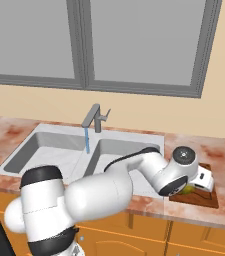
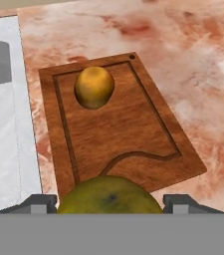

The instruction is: Pick the mango, orange from the sink and place them on the cutting board to airdry. Then turn off the sink faucet.

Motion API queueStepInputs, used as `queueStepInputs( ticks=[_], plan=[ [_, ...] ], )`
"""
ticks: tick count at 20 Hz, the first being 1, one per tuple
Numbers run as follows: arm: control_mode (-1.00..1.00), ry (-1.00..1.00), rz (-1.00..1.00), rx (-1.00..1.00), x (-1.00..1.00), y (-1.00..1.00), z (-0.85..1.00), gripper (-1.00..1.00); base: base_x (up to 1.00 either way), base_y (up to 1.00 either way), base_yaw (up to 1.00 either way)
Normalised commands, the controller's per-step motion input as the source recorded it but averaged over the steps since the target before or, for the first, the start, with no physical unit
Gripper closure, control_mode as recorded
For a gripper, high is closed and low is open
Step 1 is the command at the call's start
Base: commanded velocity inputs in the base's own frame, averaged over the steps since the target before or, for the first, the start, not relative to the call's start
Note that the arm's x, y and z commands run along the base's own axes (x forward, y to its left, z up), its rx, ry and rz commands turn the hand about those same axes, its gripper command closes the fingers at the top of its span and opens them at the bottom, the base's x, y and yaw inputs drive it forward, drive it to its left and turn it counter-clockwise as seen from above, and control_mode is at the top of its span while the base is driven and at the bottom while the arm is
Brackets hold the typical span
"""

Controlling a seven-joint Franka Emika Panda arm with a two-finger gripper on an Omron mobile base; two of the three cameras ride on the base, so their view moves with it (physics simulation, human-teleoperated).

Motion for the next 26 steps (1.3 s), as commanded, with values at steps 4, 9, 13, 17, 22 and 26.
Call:
queueStepInputs(
  ticks=[4, 9, 13, 17, 22, 26],
  plan=[
    [-1.0, 0.0, 0.01, 0.0, 0.04, -0.01, -0.08, 1.0, 0.0, 0.0, 0.0],
    [-1.0, 0.0, 0.01, 0.0, 0.12, 0.0, -0.07, 1.0, 0.0, 0.0, 0.0],
    [-1.0, 0.0, 0.01, 0.0, 0.13, 0.0, -0.1, 1.0, 0.0, 0.0, 0.0],
    [-1.0, 0.0, 0.01, 0.0, 0.11, 0.0, -0.16, 1.0, 0.0, 0.0, 0.0],
    [-1.0, 0.0, 0.01, 0.0, 0.11, 0.0, -0.13, 1.0, 0.0, 0.0, 0.0],
    [-1.0, 0.0, 0.01, 0.0, 0.14, 0.0, -0.13, 1.0, 0.0, 0.0, 0.0]
  ],
)
